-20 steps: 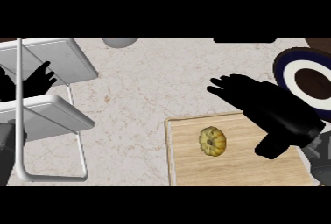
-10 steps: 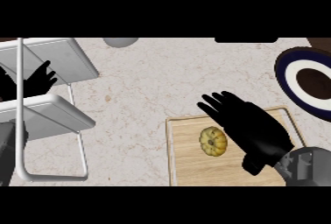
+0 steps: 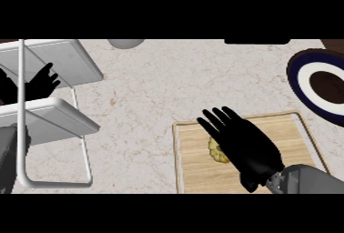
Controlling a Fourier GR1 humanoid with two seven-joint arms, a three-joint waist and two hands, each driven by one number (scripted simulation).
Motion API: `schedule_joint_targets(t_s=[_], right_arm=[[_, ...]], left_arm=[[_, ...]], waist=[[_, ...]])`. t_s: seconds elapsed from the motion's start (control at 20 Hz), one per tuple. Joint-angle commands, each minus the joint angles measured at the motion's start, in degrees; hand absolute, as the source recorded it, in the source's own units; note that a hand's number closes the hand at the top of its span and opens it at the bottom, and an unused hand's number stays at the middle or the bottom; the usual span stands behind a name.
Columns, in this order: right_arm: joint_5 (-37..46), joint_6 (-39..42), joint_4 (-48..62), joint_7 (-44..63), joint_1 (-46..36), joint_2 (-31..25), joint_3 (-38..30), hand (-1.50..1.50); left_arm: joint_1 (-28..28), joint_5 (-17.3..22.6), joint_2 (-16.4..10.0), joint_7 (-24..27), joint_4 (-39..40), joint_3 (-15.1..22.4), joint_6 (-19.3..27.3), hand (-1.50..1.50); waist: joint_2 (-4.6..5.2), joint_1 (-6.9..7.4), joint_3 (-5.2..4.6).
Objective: Pick the squash from the tray and place it in the plate
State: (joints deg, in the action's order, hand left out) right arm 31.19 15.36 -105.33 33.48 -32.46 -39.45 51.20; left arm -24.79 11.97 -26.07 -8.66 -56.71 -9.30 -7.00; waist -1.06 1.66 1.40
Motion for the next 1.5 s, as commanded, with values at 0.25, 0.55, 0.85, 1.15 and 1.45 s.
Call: schedule_joint_targets(t_s=[0.25,0.55,0.85,1.15,1.45], right_arm=[[6.9,-0.8,3.8,3.6,0.0,2.1,2.1,-1.50],[8.5,-1.7,6.0,3.3,1.7,3.7,3.8,-1.50],[10.1,-1.2,10.4,3.6,1.8,6.0,5.0,-1.50],[14.1,-1.4,11.7,-3.3,0.2,2.7,8.1,1.50],[16.9,-2.8,12.7,-3.4,-1.0,4.2,8.0,1.50]], left_arm=[[8.5,-0.6,13.6,0.4,-2.7,5.0,1.5,0.00],[7.3,-1.6,15.7,0.1,-2.1,4.7,1.4,0.00],[8.1,-2.4,16.1,0.9,-2.4,3.4,0.2,0.00],[6.2,-4.0,16.3,0.3,-2.1,2.8,0.5,0.00],[6.6,-3.9,16.3,-1.1,-2.7,1.3,-1.1,0.00]], waist=[[0.52,0.44,-1.34],[0.76,0.05,-1.32],[0.78,1.02,-1.36],[0.84,0.37,-1.31],[0.45,0.54,-1.32]])
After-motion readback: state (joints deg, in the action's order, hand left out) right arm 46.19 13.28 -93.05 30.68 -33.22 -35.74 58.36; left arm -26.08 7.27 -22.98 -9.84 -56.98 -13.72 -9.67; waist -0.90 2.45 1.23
